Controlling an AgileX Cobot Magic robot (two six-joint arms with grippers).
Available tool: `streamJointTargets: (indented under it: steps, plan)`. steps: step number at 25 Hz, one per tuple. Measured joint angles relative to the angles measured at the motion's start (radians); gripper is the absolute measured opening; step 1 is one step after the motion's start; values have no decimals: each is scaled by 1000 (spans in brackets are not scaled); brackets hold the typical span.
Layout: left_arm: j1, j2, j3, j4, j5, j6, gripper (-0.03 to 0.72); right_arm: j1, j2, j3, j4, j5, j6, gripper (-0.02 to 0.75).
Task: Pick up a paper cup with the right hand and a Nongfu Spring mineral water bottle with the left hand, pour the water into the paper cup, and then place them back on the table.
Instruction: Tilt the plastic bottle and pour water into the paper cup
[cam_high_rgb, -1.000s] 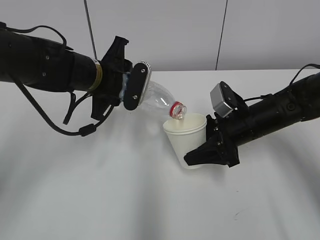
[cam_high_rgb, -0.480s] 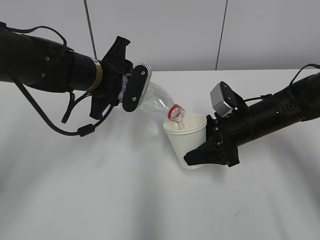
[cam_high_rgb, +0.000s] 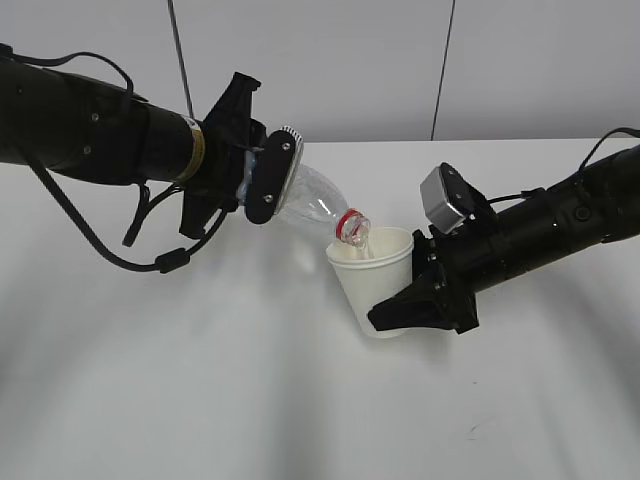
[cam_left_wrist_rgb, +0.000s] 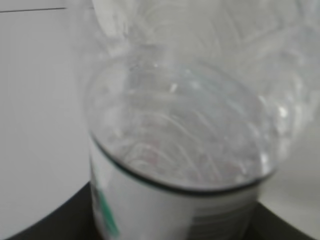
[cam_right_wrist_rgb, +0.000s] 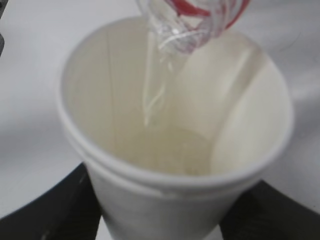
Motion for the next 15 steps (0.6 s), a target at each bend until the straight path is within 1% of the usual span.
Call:
streamJointTargets:
  steps: [15]
  plan:
    - [0, 0, 0, 8, 0, 0, 341, 0, 0, 0, 0, 0, 8, 459]
